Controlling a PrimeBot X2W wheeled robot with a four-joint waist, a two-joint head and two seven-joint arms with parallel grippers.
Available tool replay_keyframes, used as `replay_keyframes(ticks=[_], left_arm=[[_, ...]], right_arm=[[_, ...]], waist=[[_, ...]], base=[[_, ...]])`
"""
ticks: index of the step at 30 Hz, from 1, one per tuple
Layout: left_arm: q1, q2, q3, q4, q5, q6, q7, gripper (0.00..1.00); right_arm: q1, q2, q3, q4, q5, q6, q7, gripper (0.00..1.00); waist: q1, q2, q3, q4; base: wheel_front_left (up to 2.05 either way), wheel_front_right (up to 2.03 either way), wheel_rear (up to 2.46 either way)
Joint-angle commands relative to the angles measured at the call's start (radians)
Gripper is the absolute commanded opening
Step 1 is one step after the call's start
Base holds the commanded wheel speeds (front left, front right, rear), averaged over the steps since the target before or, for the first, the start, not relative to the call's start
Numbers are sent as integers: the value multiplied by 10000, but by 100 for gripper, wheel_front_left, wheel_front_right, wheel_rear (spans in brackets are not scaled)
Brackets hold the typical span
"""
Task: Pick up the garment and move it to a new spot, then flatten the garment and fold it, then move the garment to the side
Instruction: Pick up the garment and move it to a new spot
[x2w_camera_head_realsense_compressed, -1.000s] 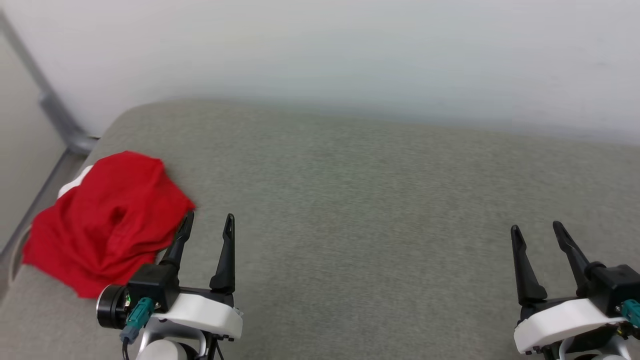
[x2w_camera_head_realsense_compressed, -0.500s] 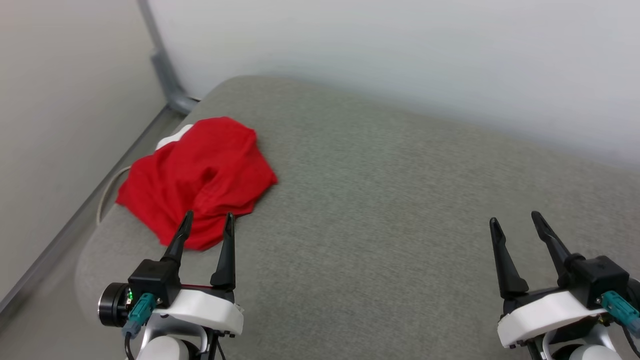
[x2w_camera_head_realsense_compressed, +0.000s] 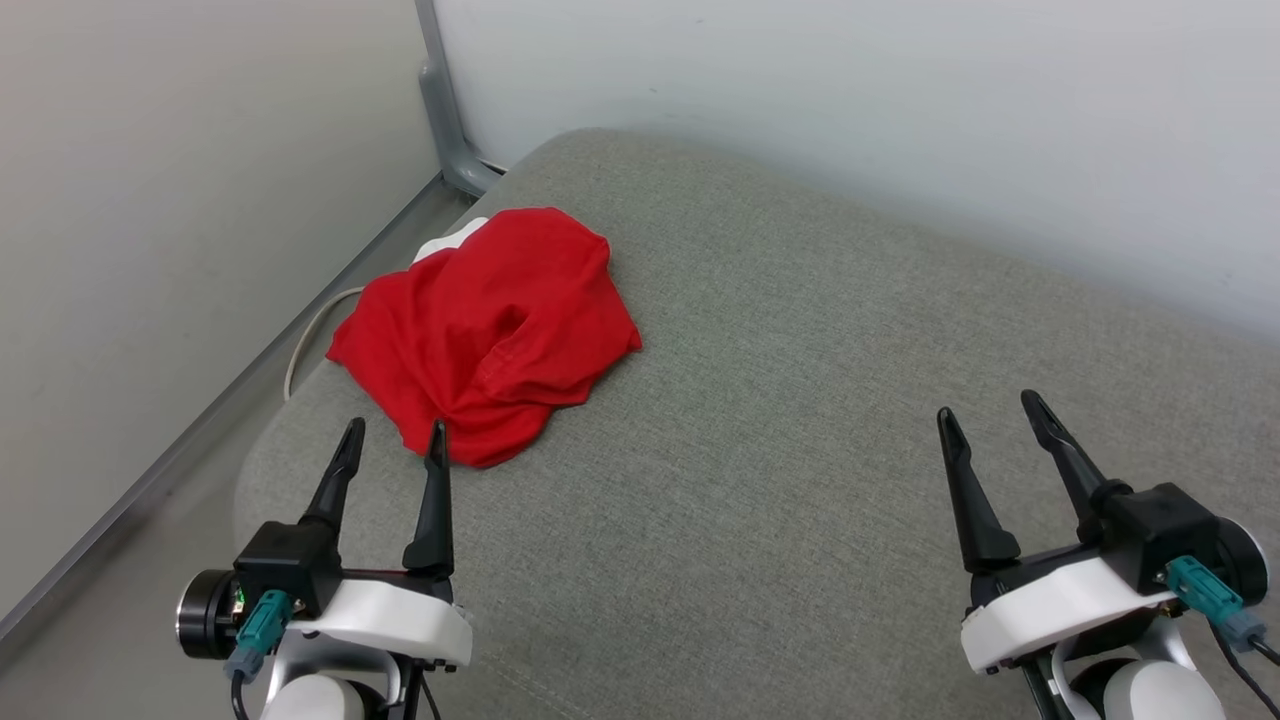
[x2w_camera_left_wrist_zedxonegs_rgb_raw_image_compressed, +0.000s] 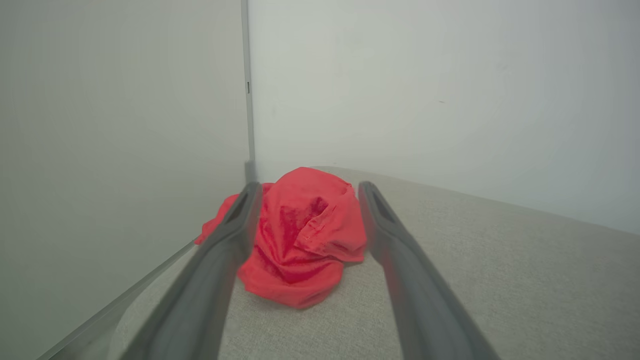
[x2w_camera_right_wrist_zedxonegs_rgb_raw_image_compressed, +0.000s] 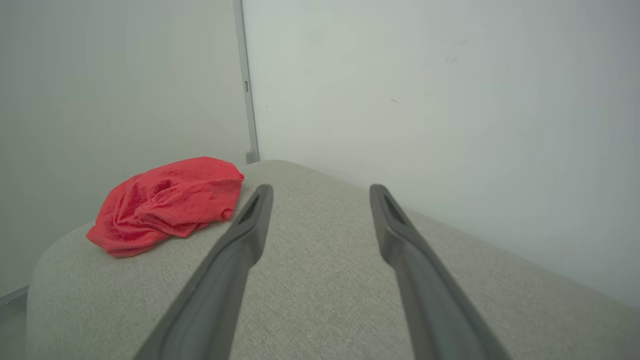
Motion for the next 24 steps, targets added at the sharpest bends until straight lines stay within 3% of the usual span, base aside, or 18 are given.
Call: replay_keyframes(ticks=[1,15,24], left_arm=[[122,-15,20,-27,-43,34,-26,100],[-663,82,102,727,-129,-124,-28,100],[-3113,729,896,2363,-1181,-371,304,100]], right_arm=[[-100,5,15,15,-61,-13,-65,100],[-93,6,-149,-58,-121,-14,-32,100],[-913,-226,328,-544,-336,-14,403,100]], waist=[[0,-1,8,2],[0,-1,451,-75],[0,-1,2170,-1444]], base=[[0,0,0],[0,0,0],[0,0,0]])
